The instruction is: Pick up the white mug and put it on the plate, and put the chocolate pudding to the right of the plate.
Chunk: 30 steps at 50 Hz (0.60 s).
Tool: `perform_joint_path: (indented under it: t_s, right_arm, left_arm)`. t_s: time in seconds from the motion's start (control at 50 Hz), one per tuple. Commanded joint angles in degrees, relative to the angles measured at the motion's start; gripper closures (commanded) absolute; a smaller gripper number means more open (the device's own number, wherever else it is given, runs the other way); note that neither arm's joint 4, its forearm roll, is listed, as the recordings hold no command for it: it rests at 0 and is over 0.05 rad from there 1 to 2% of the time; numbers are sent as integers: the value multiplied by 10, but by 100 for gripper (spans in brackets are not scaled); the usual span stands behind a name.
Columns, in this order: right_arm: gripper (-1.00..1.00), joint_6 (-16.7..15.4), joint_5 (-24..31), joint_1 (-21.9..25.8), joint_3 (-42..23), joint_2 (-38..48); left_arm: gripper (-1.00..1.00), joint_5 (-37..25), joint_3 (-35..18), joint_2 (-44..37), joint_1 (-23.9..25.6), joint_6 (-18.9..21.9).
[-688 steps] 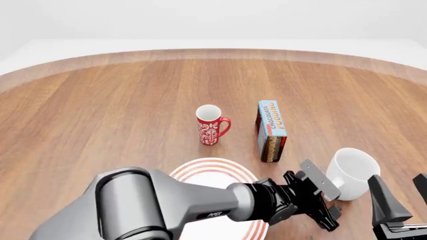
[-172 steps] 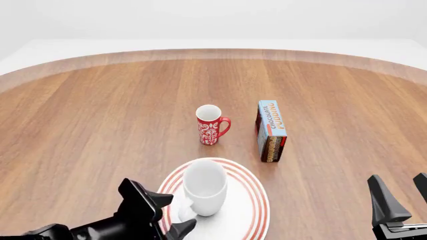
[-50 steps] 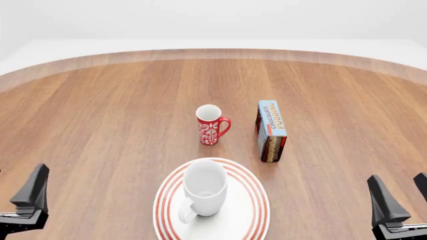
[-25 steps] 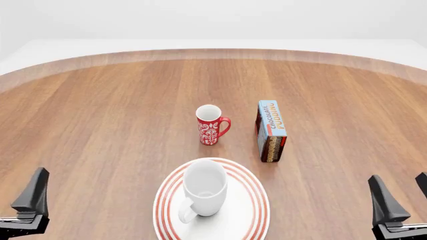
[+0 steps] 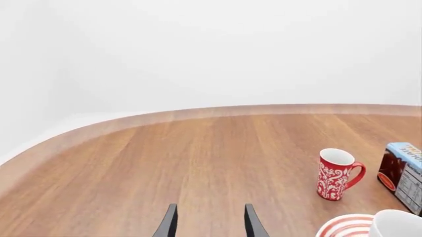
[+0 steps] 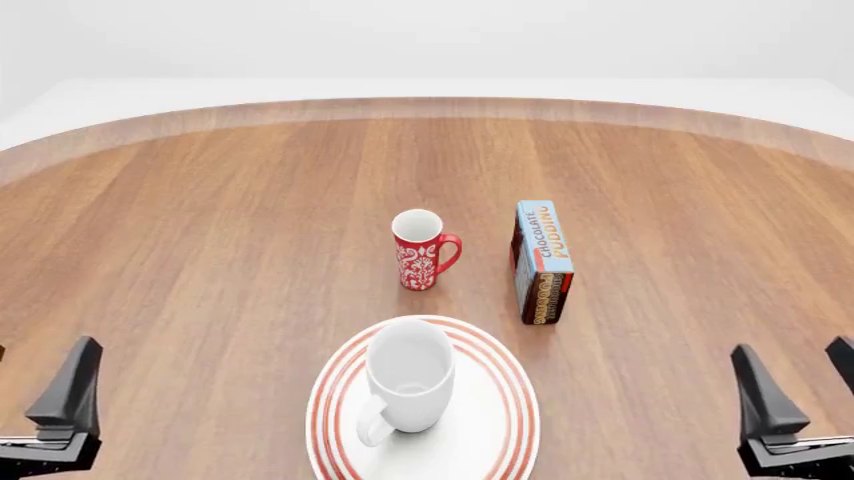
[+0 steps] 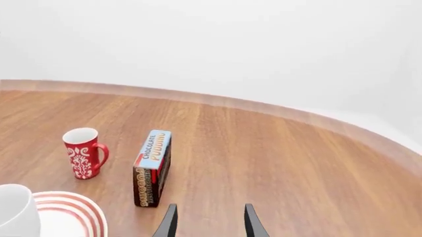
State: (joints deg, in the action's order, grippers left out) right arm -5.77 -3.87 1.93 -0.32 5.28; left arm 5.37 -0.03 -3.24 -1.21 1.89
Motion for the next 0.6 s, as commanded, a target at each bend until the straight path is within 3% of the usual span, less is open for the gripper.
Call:
perform_joint_path:
  t_s: [0.02,0.6]
  right_arm:
    - [-100,-17,-29,10,-8,43]
    - [-100,-47,-81,44,-65,164]
  left_arm:
    - [-100,-7,0,8,0,-2]
    - [-100,-7,0,7,5,-5]
